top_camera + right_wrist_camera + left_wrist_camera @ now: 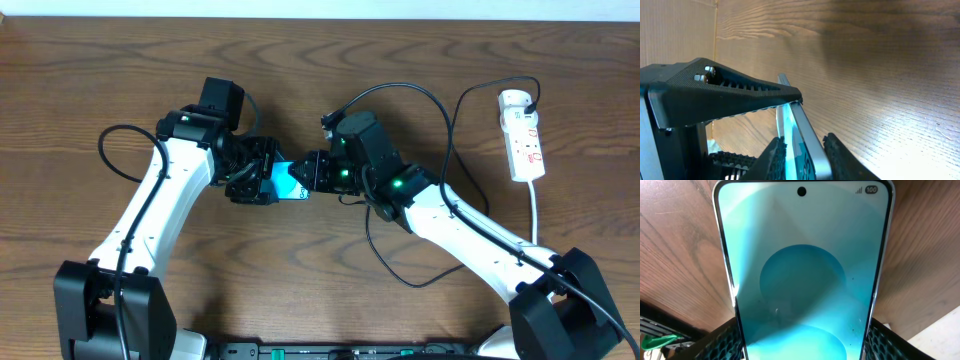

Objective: Plug charger to phone and switch on socket

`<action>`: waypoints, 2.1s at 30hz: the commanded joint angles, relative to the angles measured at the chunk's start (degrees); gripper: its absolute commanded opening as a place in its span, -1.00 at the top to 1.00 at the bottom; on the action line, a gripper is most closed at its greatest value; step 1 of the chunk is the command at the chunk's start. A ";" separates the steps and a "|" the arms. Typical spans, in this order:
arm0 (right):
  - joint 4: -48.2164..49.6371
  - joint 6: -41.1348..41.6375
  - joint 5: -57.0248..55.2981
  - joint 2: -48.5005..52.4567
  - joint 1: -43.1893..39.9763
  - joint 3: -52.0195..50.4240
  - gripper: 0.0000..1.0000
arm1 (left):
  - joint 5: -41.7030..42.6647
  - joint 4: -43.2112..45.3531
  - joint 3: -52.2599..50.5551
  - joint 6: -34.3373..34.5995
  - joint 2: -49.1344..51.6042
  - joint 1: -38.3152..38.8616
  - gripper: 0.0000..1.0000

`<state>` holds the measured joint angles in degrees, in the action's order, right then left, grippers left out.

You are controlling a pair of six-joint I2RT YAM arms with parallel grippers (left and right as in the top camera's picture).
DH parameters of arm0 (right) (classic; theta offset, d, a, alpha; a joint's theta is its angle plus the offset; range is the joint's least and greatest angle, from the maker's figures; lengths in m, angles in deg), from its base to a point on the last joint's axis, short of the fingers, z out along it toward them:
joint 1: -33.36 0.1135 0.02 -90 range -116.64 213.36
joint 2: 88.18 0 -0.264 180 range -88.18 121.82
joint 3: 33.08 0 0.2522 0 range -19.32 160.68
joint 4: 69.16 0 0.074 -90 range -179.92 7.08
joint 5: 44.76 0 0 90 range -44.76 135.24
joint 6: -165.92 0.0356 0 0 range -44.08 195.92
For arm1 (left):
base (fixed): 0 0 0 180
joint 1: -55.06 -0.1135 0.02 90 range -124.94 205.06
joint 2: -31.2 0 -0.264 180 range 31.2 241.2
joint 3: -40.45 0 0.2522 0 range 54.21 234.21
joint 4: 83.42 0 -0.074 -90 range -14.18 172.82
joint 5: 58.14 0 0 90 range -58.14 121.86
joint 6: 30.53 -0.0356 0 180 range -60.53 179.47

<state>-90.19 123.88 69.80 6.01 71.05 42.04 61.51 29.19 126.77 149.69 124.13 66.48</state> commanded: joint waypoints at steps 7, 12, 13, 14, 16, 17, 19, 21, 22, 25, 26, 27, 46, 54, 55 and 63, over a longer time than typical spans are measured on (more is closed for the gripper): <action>-0.02 -0.24 -0.74 0.44 0.76 0.87 0.52 | 1.62 -0.09 0.15 0.76 -0.02 0.20 0.86; -0.04 -0.24 -1.14 0.44 0.79 0.87 0.49 | 2.91 -0.09 0.15 0.76 -0.02 0.20 0.86; -0.04 -0.24 -1.14 0.44 0.79 0.87 0.50 | 2.91 -0.07 0.15 0.76 -0.02 0.20 0.85; -0.04 -0.24 -1.14 0.44 0.79 0.87 0.49 | 2.91 -0.07 0.15 0.74 -0.02 0.20 0.86; -0.04 -0.24 -1.16 0.46 0.79 0.87 0.52 | 2.93 -0.09 0.15 0.74 -0.02 0.28 0.86; -0.04 -0.24 -1.18 0.46 0.79 0.87 0.54 | 2.97 -0.09 0.15 0.76 -0.02 0.35 0.85; -0.04 -0.22 -1.33 0.44 0.83 0.87 0.58 | 2.91 -0.07 0.15 0.76 -0.02 0.57 0.86; -0.11 -0.22 -1.57 0.46 0.92 0.87 0.63 | 2.89 -0.07 0.15 0.76 -0.02 0.57 0.85; -0.15 -0.22 -1.57 0.46 0.94 0.87 0.65 | 2.89 -0.07 0.15 0.76 -0.02 0.57 0.86; -0.26 -0.22 -1.81 0.46 0.94 0.87 0.68 | 2.91 -0.04 0.15 0.76 -0.02 0.57 0.86; -0.28 -0.22 -1.92 0.46 0.94 0.87 0.69 | 2.91 -0.04 0.15 0.74 -0.02 0.57 0.85; -0.28 -0.22 -1.97 0.46 0.98 0.87 0.69 | 2.93 -0.07 0.15 0.76 -0.02 0.57 0.86; -1.31 -0.22 -2.99 0.46 0.98 0.85 0.95 | 4.20 -0.07 0.15 0.70 -0.02 0.57 0.86; -1.51 -0.22 -3.04 0.46 0.98 0.87 0.98 | 4.20 -0.04 0.15 0.42 -0.02 0.57 0.86; -1.53 -0.24 -3.04 0.46 0.98 0.85 0.98 | 4.17 -0.04 0.15 0.28 -0.02 0.57 0.86; -3.02 -0.55 -4.17 0.46 0.66 0.87 0.98 | 1.70 0.15 0.15 -3.69 -0.02 0.50 0.66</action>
<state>-92.81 124.28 66.23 6.58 71.49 42.43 64.70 29.47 126.77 148.20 124.13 66.86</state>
